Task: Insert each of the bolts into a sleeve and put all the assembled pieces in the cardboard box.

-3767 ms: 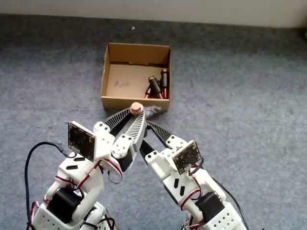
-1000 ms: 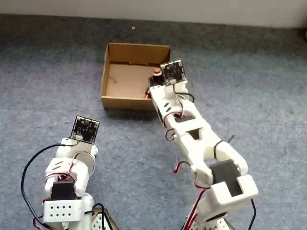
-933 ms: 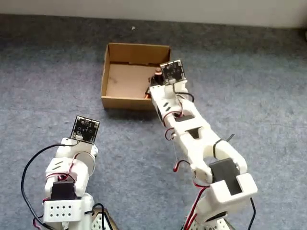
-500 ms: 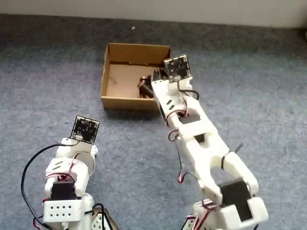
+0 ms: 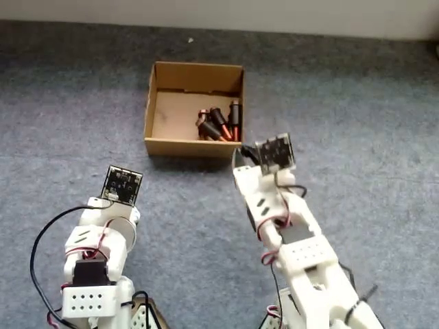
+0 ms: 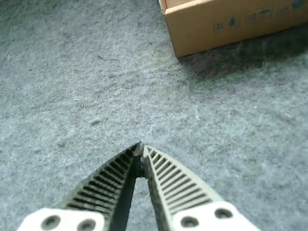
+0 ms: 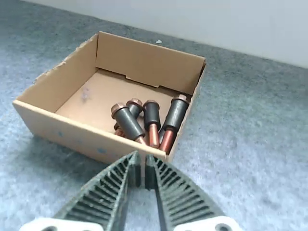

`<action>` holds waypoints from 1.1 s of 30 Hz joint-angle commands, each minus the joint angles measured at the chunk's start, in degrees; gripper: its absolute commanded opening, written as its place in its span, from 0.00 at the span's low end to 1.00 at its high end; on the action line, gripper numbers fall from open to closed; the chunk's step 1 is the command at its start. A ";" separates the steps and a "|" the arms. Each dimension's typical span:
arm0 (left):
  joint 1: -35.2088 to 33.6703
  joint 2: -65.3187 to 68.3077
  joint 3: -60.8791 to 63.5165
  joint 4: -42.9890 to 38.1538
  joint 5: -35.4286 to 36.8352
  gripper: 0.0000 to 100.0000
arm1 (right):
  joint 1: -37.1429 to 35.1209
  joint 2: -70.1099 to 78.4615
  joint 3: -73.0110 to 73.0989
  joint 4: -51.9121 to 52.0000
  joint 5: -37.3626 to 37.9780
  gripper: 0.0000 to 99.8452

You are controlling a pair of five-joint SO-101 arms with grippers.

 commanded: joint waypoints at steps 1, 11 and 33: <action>0.84 -0.57 1.54 -0.97 -0.35 0.01 | 0.66 -11.38 6.20 3.56 0.44 0.01; 0.84 -0.57 1.54 -0.97 -0.35 0.01 | 3.74 -37.85 17.10 17.45 0.18 0.01; 0.92 -0.57 1.54 -0.97 -0.35 0.01 | 8.13 -55.08 23.60 55.34 0.26 0.01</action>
